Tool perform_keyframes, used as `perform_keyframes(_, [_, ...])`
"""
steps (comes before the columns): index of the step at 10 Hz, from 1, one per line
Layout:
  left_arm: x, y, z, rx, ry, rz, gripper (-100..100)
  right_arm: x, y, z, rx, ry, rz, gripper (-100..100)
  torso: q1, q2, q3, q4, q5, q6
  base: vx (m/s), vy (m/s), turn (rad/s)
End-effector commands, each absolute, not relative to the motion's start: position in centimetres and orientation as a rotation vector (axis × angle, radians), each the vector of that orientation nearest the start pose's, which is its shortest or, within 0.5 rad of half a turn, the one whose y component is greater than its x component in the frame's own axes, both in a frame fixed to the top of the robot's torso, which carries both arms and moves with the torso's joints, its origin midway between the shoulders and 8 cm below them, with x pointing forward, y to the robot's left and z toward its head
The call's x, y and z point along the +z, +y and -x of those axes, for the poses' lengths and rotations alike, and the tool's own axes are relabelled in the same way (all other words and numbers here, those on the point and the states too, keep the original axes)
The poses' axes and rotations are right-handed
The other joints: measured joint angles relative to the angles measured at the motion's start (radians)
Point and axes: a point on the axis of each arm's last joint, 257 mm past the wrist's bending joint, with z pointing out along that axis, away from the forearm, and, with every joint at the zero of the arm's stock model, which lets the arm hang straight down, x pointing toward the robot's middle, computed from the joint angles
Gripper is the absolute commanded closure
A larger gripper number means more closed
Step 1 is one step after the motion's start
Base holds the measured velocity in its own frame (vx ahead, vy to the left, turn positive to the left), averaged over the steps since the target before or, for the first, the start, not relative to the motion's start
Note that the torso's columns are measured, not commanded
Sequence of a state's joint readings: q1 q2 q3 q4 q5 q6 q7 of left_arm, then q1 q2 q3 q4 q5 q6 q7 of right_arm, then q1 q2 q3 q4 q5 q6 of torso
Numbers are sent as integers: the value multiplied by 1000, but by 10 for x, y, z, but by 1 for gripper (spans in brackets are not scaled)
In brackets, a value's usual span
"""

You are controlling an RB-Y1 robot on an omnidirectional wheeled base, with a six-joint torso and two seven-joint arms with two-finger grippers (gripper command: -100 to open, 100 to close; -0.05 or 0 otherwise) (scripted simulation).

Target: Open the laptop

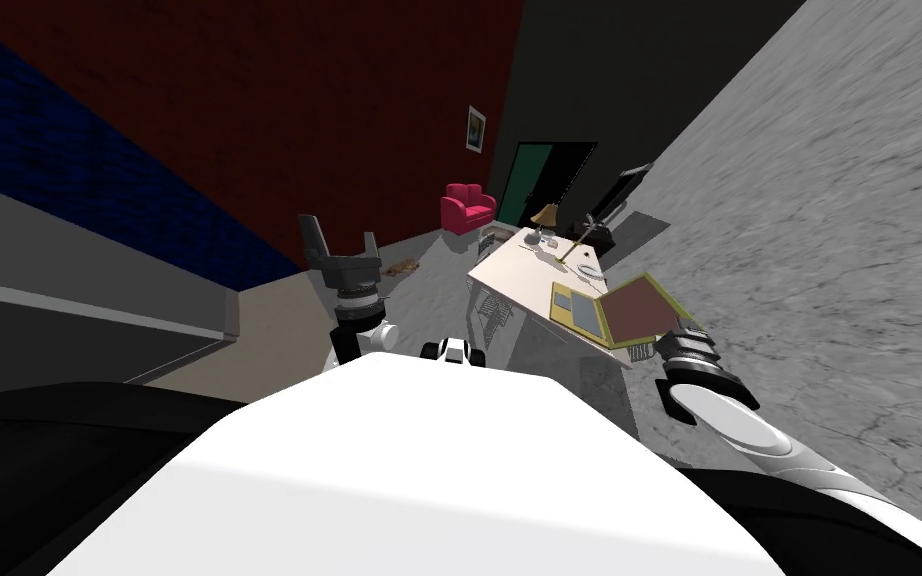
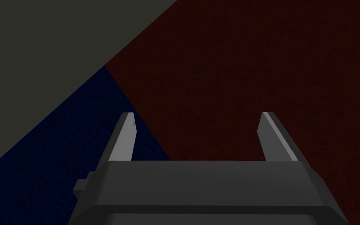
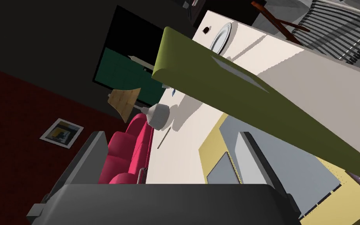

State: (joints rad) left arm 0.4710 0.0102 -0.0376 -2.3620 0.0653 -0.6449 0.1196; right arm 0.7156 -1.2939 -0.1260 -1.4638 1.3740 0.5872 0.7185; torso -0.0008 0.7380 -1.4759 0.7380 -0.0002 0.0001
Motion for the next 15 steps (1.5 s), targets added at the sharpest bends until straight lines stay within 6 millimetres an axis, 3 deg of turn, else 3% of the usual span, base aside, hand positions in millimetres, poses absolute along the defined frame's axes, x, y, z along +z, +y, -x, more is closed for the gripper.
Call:
perform_keyframes(1, [91, 265, -298, -1556, 375, 523, 0, -107, -748, -322, -1882, 1559, 1163, -100, 0, 0, 0, 0, 0, 0, -72, -49, 46])
perform_keyframes(15, [91, 265, -298, -1556, 375, 523, 0, -99, -739, -381, -1381, 1693, 445, -100, 1, -1, 0, 0, 0, 0, -83, -39, 48])
